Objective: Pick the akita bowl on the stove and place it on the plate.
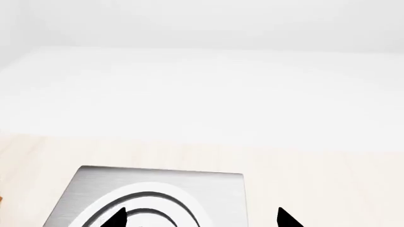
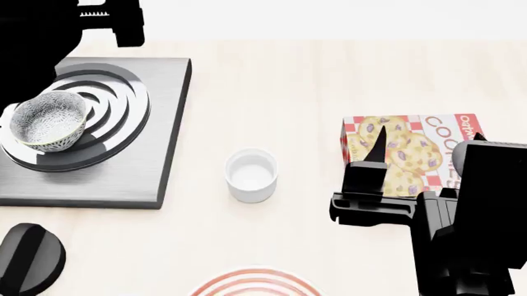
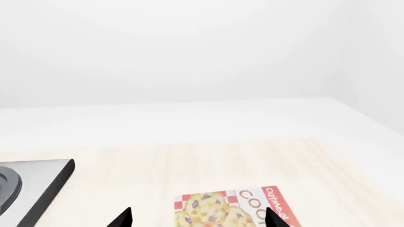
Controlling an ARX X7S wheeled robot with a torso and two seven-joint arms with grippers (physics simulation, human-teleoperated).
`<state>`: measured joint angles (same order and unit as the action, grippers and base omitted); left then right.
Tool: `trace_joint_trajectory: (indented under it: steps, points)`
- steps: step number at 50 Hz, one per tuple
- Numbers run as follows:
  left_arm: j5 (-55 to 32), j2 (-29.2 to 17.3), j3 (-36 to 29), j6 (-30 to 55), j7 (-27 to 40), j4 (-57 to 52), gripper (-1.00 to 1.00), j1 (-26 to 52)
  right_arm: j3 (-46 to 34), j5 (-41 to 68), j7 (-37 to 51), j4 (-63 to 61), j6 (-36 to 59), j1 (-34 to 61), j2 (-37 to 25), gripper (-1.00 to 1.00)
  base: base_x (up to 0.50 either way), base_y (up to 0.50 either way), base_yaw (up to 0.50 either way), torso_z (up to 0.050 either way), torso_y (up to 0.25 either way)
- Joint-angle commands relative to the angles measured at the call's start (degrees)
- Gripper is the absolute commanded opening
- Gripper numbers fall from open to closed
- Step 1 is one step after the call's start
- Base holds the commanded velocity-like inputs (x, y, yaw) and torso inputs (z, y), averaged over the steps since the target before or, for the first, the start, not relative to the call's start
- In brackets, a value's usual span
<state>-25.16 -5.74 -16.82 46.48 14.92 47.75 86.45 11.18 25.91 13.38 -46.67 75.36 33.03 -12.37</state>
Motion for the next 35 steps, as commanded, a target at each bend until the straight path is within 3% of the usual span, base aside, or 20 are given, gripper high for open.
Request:
trace_joint_trajectory:
  steps: [1,9,35]
  points:
    - [0.4,0.9,0.8,1.3,-1.4,-0.3,1.00,0.0,1.4,-0.7,-0.8,-0.3,0.2,0.0,1.0,1.00,0.00,0.00,0.00,0.005,-0.012]
    - [0.4,0.7,-0.7,2.0,-2.4,-1.4,1.00,-0.4,1.4,-0.4,-0.6,-0.2,0.2,-0.1,0.9,1.00,0.00,0.00,0.00,0.012,-0.142]
    - [6.7,0.6,-10.9,6.3,1.0,-0.6,1.00,-1.4,1.4,0.6,0.3,-0.1,-0.1,-0.1,0.5,1.00,0.00,0.00,0.00,0.000,0.000]
